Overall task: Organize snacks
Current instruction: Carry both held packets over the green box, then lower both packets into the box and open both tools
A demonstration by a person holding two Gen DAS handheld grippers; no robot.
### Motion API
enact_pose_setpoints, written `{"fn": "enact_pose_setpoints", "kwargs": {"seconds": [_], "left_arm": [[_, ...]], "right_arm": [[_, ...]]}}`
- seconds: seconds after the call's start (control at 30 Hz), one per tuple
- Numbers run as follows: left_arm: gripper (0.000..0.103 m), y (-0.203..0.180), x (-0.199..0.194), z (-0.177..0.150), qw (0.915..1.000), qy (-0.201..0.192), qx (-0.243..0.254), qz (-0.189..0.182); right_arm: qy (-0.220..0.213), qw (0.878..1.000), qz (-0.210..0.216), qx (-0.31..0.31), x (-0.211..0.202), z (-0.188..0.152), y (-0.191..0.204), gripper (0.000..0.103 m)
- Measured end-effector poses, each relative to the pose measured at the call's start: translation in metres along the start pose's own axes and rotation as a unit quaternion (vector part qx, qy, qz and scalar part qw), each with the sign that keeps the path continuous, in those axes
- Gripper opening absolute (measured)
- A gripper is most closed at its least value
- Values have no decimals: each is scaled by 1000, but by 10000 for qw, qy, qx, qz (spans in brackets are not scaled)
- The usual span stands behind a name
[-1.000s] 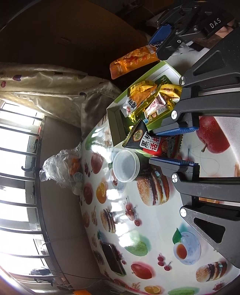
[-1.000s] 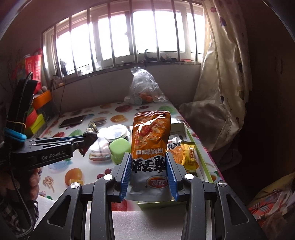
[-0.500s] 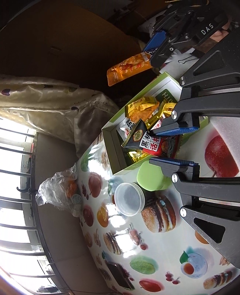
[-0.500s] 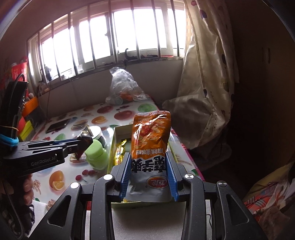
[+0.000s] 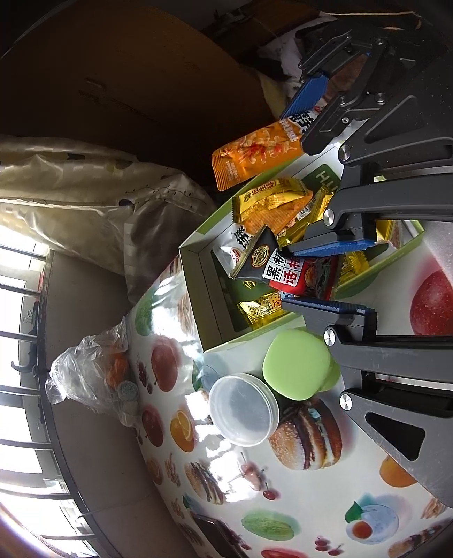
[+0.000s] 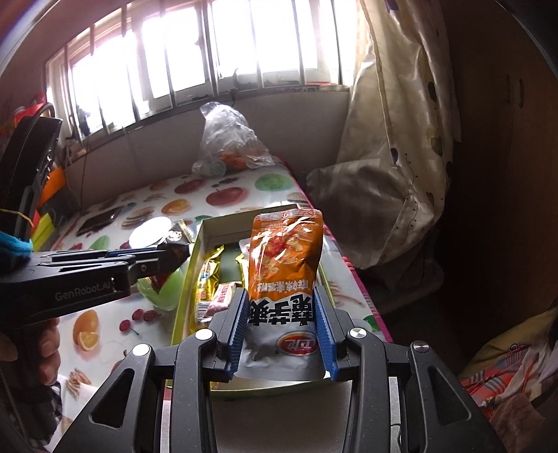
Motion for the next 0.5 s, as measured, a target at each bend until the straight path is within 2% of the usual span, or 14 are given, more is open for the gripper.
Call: {"fn": "enact_pose_setpoints", "kwargs": {"seconds": [0.5], "left_arm": [[24,-7,34,-10,9995,325,-22,46]], "right_arm": [[378,9992,112,-95,33,-21,2,37]]}}
Point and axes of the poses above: each gripper's, at about its wrist camera, not at the fingertips, and x roughly the way its jaws point, y to its left, z to its top, the point moved 10 cm from there along x, roughly the way its jaws point, and after that the axes turned 14 degrees about -x, right-handed, at the moved point
